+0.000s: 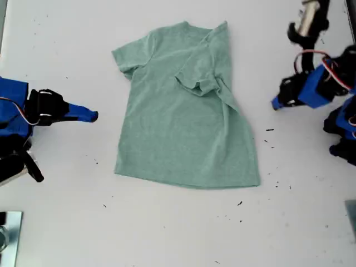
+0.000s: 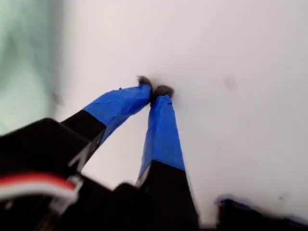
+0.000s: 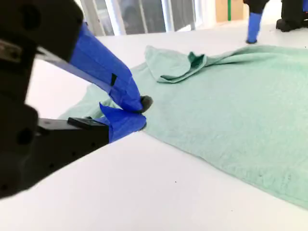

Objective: Fold t shirt

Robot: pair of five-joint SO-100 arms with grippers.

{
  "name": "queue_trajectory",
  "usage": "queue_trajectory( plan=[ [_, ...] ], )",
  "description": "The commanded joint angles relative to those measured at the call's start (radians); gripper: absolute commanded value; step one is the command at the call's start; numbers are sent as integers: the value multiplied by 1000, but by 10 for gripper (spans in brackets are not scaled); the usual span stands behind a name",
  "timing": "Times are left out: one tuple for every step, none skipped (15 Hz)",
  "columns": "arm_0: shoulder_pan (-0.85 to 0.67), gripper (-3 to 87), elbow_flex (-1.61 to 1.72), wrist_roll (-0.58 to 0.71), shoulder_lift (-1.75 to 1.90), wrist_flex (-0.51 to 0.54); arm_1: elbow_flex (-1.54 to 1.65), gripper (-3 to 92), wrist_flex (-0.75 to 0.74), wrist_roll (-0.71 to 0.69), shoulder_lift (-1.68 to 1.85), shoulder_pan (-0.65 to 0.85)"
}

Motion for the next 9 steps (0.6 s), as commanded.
queue_trajectory(
  plan=[
    [-29, -2, -5, -5, 9, -2, 160, 23, 35, 3, 264, 35],
    [-40, -3, -40, -11, 2, -9, 175, 23, 49, 11, 298, 37],
    [-58, -3, -101, -14, -37, -25, 179, 23, 55, 20, 310, 32],
    [-86, -3, -224, -9, -167, -23, 183, 23, 60, 23, 314, 31],
    [-121, -3, -431, 40, -426, 2, 184, 23, 60, 26, 318, 31],
    [-187, -3, -676, 146, -699, 44, 186, 23, 60, 26, 321, 31],
    [-281, -3, -948, 279, -959, 140, 189, 23, 60, 26, 330, 31],
    [-380, -3, -1204, 423, -1187, 229, 193, 23, 64, 25, 345, 31],
    [-462, -3, -1416, 548, -1379, 279, 201, 23, 75, 23, 376, 29]
  ],
)
